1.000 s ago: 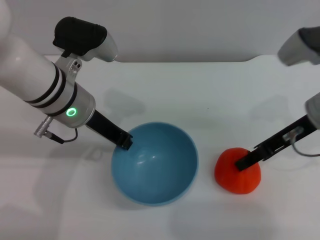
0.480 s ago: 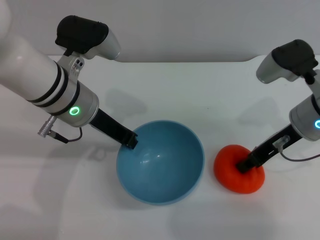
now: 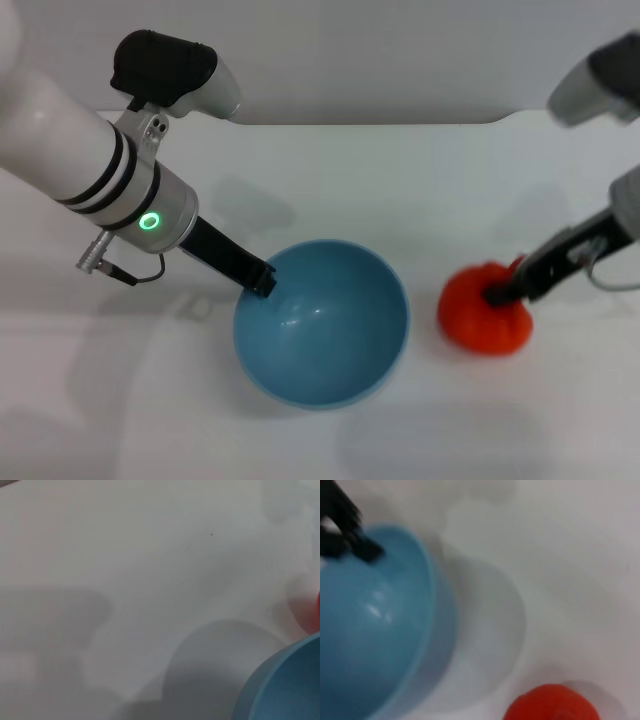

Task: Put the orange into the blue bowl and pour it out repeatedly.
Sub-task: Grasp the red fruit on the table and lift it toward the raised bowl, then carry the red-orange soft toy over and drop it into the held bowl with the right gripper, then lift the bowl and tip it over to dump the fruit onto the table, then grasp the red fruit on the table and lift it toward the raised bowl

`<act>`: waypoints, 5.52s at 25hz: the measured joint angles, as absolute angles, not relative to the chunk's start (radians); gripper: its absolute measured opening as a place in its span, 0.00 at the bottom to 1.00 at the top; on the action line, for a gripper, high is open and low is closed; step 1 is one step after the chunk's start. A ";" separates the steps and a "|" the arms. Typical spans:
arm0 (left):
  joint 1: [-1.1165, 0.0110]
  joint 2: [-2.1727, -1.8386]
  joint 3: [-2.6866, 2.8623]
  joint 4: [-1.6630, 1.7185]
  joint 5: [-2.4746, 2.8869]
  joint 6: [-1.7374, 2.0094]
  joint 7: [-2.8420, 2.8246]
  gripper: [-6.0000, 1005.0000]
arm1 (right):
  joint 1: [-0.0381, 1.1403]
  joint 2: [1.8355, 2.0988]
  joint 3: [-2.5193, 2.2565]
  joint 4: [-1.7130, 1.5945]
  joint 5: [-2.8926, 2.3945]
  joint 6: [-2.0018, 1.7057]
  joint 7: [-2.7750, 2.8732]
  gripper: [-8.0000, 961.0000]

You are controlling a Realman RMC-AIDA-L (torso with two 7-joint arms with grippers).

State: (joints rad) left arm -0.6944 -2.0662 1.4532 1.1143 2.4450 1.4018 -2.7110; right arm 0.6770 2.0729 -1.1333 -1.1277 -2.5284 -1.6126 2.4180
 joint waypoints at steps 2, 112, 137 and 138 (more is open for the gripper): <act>-0.701 -2.066 1.455 1.110 2.445 1.403 -2.712 0.01 | 0.676 2.073 -1.102 -1.221 -2.476 -1.663 2.403 0.17; -0.517 -2.036 1.191 1.232 2.374 1.311 -2.519 0.00 | 0.602 2.074 -0.975 -0.845 -2.133 -1.607 1.903 0.61; -0.519 -2.057 1.220 1.438 2.567 1.534 -2.646 0.00 | 0.727 2.083 -1.302 -0.525 -2.024 -1.225 1.948 0.69; -0.519 -2.057 1.221 1.438 2.567 1.534 -2.647 0.00 | 0.725 2.083 -1.303 -0.527 -2.025 -1.224 1.950 0.69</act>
State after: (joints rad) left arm -0.5191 -2.0571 1.2213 1.4380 2.5673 1.5343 -2.6465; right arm 0.7251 2.0829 -1.3029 -0.5269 -2.0245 -1.2239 1.9497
